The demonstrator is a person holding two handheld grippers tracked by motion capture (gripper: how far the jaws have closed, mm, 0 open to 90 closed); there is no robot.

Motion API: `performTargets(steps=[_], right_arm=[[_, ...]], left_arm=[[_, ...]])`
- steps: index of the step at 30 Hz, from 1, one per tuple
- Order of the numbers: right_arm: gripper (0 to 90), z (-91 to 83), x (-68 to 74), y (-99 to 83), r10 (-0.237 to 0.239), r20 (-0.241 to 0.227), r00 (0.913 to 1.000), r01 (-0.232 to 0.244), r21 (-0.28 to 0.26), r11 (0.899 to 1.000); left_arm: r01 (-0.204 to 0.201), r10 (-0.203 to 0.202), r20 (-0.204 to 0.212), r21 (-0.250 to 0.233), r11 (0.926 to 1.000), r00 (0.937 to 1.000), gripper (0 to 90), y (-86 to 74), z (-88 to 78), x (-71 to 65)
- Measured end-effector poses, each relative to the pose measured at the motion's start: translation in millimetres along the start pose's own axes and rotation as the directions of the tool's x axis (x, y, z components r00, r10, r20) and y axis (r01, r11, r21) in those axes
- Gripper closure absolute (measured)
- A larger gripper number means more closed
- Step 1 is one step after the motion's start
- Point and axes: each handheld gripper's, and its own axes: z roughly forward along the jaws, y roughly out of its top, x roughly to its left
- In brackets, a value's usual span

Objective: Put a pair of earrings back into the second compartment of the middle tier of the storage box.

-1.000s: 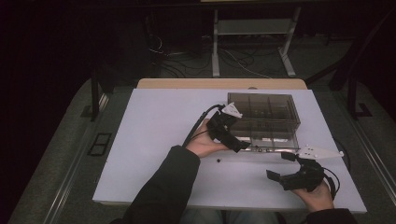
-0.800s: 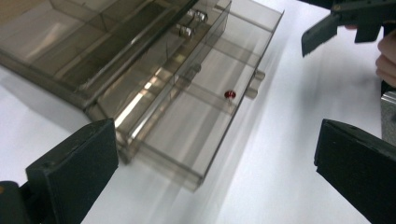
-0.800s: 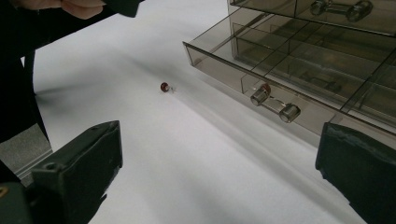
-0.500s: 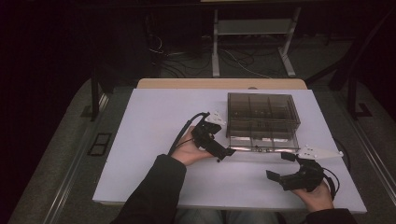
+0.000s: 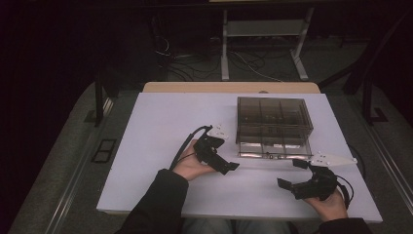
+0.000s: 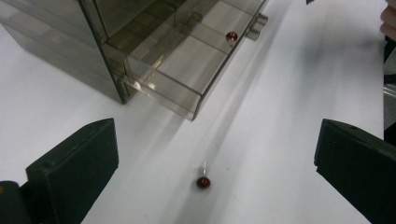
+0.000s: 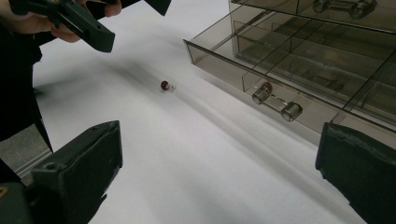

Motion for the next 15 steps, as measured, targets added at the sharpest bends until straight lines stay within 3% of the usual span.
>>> performTargets(steps=[7,15], right_arm=[[0.3,0.5,0.7,-0.1,0.0,0.0,1.0,0.0,0.002,1.0],[0.3,0.8,0.8,-0.2,0.001,-0.002,1.0,-0.001,0.004,1.0]], left_arm=[[0.004,-0.004,0.015,0.039,0.9992,0.9999,0.0,-10.4,9.9,1.0],[0.011,-0.016,0.059,0.093,0.9956,0.9981,7.9,-21.2,23.8,4.9]])
